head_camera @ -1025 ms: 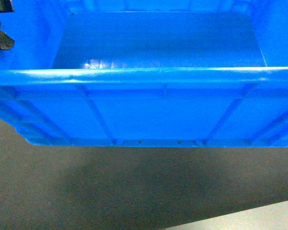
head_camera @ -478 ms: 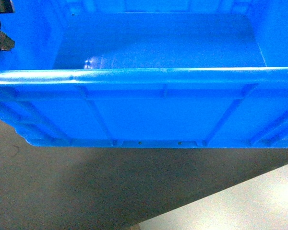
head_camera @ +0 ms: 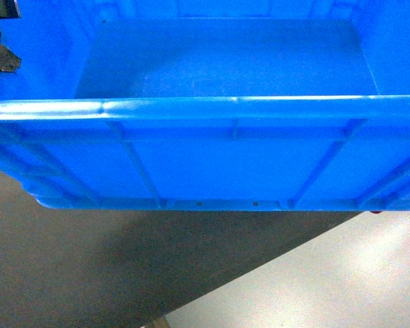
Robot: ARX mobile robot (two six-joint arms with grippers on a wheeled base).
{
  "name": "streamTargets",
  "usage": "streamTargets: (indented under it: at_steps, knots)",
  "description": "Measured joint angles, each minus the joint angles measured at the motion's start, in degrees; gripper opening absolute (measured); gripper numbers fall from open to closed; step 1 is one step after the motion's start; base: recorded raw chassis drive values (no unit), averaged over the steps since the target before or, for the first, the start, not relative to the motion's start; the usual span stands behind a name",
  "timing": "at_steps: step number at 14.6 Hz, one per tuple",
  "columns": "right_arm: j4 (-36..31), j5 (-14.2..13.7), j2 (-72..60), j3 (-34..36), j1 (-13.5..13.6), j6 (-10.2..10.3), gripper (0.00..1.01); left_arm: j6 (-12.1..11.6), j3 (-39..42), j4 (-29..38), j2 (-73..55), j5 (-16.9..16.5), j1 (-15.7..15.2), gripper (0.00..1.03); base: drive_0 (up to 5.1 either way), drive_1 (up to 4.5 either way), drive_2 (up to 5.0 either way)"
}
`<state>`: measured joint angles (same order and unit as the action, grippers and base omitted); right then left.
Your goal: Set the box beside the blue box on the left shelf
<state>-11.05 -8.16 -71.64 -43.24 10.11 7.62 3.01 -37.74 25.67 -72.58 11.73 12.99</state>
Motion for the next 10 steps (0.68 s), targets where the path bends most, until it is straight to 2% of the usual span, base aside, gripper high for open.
streamTargets:
  at_steps: [10]
  knots:
    - [-0.02,-0.02,0.02,0.0,0.0,0.0,0.08,0.0,0.0,0.0,0.02,-0.09,0.0,0.17,-1.6,-1.57,-1.6]
